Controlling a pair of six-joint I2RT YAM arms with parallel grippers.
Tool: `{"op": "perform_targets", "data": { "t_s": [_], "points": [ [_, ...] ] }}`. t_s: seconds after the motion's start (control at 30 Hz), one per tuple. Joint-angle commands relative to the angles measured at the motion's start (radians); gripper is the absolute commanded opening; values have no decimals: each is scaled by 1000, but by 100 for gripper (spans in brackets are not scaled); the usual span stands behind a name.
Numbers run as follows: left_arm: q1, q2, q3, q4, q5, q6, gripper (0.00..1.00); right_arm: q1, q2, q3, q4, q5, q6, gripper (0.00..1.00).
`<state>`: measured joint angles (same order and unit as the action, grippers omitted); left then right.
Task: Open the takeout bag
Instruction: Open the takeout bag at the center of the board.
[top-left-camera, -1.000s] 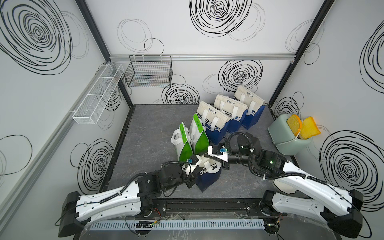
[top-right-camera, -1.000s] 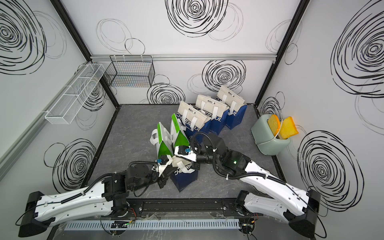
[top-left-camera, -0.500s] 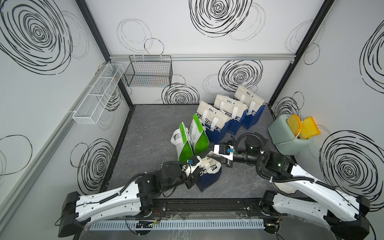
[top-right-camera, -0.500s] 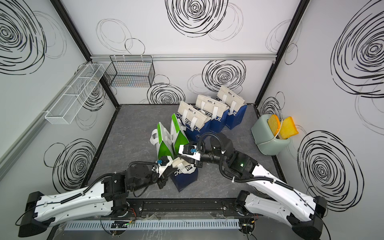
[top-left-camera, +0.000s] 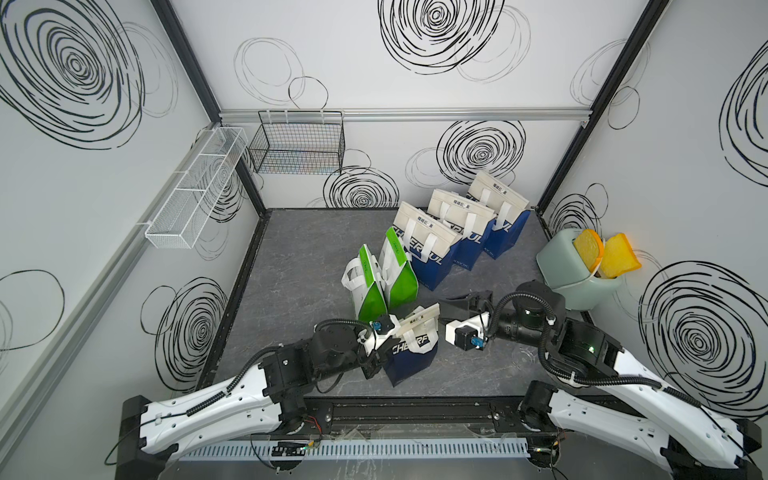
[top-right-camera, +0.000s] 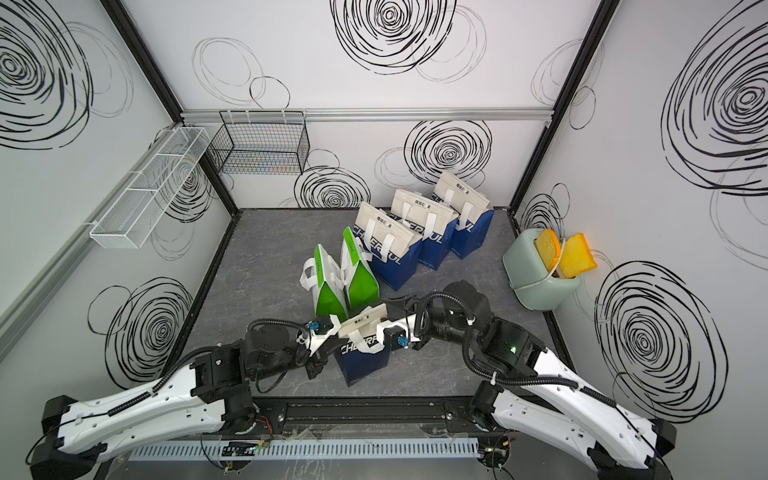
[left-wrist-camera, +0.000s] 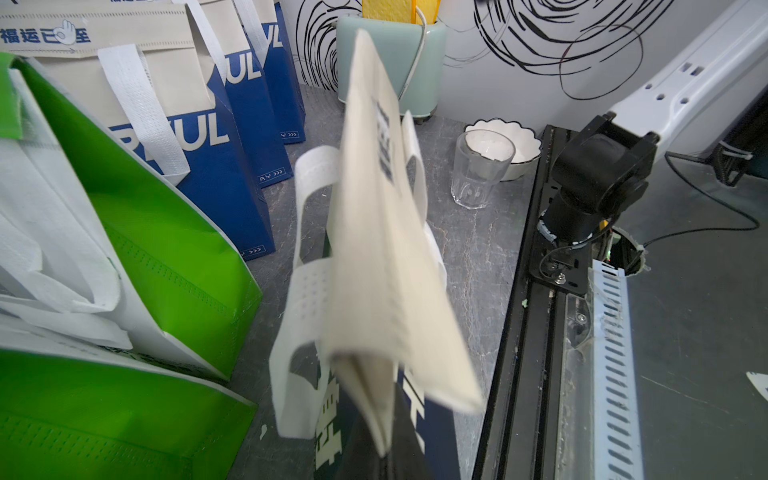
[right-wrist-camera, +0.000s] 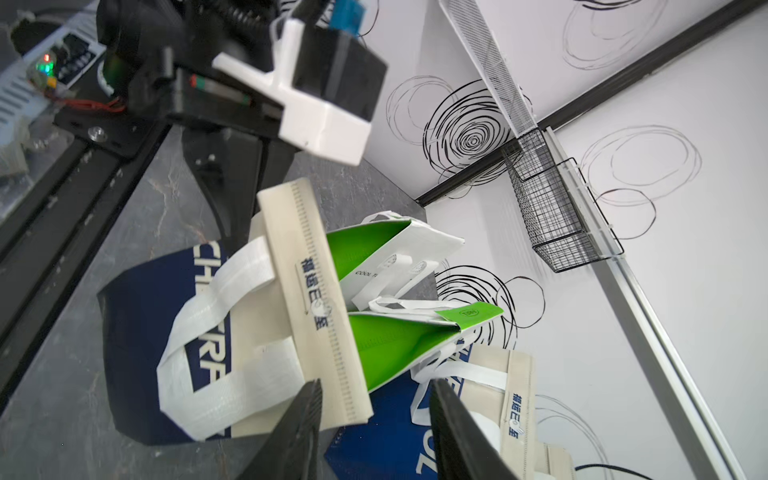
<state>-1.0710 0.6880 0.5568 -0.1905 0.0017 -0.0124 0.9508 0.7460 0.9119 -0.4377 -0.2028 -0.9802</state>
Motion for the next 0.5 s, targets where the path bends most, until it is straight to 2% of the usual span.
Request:
{"op": "perform_targets", "data": {
  "t_s": [0.0,0.17,0.47],
  "points": [
    [44,6,52,-1,97,50,0,23,-13,-45,-42,22,-167,47],
    [106,28,57,-2,194,68,0,87,-41,-157,85,163,-268,53],
    [132,31,50,1,244,81,0,100,-57,-216,249,258,-322,53]
  ]
}}
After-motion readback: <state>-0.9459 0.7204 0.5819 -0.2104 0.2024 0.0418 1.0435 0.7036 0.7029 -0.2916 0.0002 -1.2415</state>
